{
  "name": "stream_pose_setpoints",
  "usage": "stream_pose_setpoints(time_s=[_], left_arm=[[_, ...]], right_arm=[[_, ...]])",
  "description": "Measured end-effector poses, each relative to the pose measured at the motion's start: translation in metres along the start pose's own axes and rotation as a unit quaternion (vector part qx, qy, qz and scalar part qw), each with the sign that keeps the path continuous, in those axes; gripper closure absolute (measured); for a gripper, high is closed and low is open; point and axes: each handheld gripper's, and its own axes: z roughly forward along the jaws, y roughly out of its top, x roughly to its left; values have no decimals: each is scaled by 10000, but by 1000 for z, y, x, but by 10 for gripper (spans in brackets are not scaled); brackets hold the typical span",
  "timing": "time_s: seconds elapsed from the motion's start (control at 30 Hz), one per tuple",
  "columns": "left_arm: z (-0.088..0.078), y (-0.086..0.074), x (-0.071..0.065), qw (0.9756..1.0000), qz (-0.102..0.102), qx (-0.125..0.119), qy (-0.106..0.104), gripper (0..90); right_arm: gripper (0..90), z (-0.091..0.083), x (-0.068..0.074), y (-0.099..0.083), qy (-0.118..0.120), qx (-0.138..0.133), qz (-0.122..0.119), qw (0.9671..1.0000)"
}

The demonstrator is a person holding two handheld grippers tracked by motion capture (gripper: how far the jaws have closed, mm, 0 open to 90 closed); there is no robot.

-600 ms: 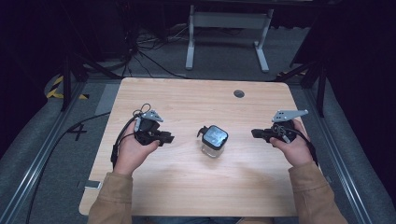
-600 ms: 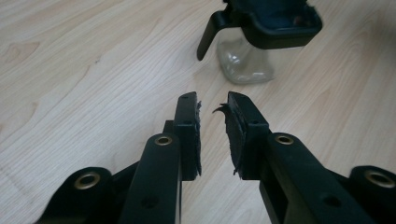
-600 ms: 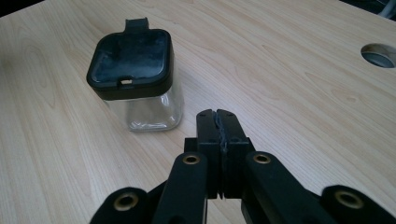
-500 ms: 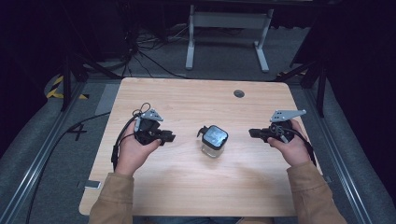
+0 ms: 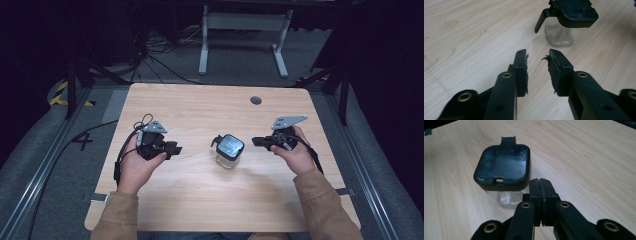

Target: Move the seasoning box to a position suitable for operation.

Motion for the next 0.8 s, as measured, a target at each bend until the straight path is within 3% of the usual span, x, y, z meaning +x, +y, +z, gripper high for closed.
stream_pose_setpoints(time_s=[0.27,0.57,0.8], left_arm=[[-1,-9,0,9999,-113,71,39,650],[0,-13,1,9999,-150,7,20,600],[2,-14,3,9999,-95,18,58,577]], right_arm=[[891,35,-4,-1,61,141,-41,9999],[852,46,-6,-4,-3,169,-155,9997],[900,51,-7,-5,140,43,-223,9996]])
